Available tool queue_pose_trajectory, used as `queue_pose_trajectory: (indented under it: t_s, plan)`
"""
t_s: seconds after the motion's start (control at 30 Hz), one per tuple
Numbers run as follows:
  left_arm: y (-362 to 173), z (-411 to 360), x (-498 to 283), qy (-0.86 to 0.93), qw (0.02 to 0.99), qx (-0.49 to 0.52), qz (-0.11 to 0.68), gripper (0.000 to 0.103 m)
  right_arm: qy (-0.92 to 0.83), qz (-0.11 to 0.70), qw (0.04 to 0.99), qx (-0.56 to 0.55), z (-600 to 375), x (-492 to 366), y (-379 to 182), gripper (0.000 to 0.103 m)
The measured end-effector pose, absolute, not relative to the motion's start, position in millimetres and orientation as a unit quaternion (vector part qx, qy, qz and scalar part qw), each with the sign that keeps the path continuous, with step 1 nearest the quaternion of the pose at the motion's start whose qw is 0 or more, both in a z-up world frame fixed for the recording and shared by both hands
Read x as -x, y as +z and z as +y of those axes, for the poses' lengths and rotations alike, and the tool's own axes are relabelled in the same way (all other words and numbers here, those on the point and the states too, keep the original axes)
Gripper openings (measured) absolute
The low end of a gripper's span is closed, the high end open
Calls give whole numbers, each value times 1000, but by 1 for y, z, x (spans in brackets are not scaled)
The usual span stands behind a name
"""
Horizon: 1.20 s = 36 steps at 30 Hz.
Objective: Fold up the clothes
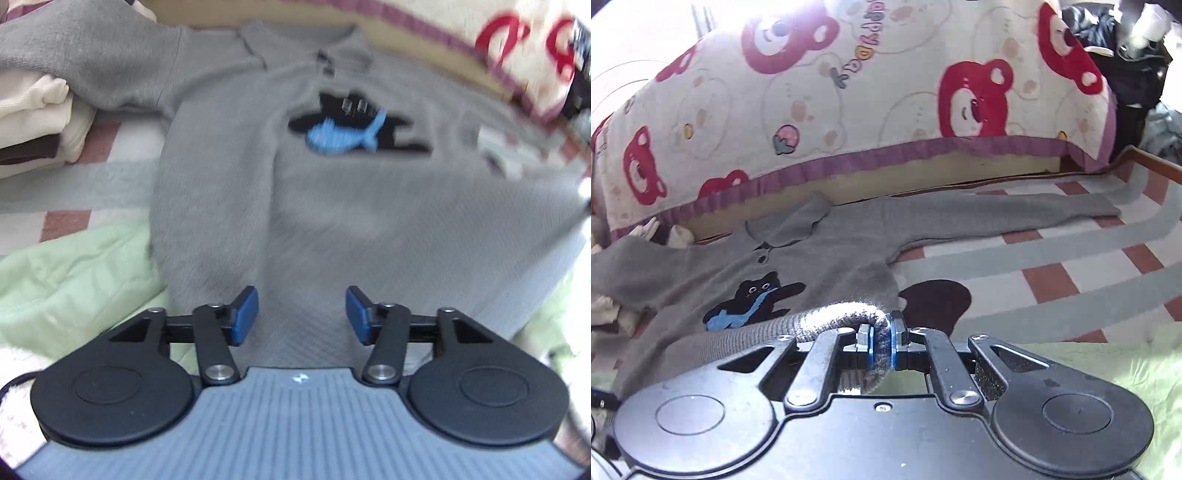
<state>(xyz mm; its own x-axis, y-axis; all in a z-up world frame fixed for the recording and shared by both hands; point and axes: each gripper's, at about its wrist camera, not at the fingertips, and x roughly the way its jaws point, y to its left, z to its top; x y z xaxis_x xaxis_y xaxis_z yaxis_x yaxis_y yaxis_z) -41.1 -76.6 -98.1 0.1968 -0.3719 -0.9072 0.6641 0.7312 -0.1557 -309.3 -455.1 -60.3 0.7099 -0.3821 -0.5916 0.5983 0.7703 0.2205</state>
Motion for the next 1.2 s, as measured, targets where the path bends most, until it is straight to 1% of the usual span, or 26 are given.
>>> queue_pose_trajectory:
  t_s: [0.03, 0.07, 0.1, 0.17, 0.23, 0.27, 0.3, 0.4, 0.47, 0.57, 0.63, 0.73, 0.8, 0.87, 0.93, 1.0, 1.03, 1.1, 1.2]
  plan:
    - [-102, -76, 44, -336, 757, -153, 539, 58, -281, 266, 899, -203, -458, 312, -62, 8]
    - [-106, -76, 46, -329, 754, -165, 544, 67, -290, 264, 897, -202, -460, 316, -64, 8]
    - [-110, -76, 47, -322, 751, -174, 549, 69, -299, 264, 894, -202, -462, 320, -67, 8]
    - [-115, -76, 44, -304, 753, -174, 557, 69, -310, 278, 886, -204, -466, 327, -77, 8]
    - [-118, -72, 36, -299, 752, -150, 568, 68, -314, 288, 880, -210, -466, 332, -92, 8]
    - [-115, -68, 32, -303, 758, -129, 563, 39, -314, 297, 877, -211, -466, 333, -99, 8]
    - [-110, -65, 30, -313, 764, -112, 553, 4, -313, 304, 874, -213, -467, 334, -107, 8]
    - [-82, -64, 23, -341, 792, -102, 496, 3, -285, 309, 879, -226, -467, 327, -116, 8]
    - [-64, -66, 15, -356, 808, -92, 461, 3, -262, 299, 891, -218, -468, 317, -109, 8]
    - [-49, -74, -6, -365, 821, -61, 435, 3, -259, 293, 898, -201, -479, 297, -99, 9]
    - [-54, -83, -15, -353, 828, -62, 431, 3, -261, 299, 896, -200, -490, 285, -97, 9]
    - [-74, -95, -31, -326, 836, -54, 439, 4, -265, 324, 884, -210, -506, 269, -102, 9]
    - [-91, -97, -42, -326, 834, -15, 446, 5, -270, 341, 876, -210, -510, 262, -107, 9]
    - [-108, -102, -52, -314, 831, 16, 460, 8, -272, 361, 870, -197, -508, 255, -114, 11]
    - [-116, -106, -55, -320, 819, 35, 475, 13, -272, 370, 867, -194, -507, 252, -118, 11]
    - [-111, -108, -48, -336, 813, 33, 474, 31, -271, 373, 866, -196, -507, 251, -121, 11]
    - [-107, -109, -44, -345, 811, 31, 472, 35, -270, 374, 865, -197, -507, 251, -122, 11]
    - [-94, -109, -28, -362, 811, 11, 460, 53, -269, 376, 864, -199, -507, 251, -124, 11]
    - [-80, -112, -8, -380, 809, -15, 448, 60, -268, 380, 862, -202, -507, 250, -128, 11]
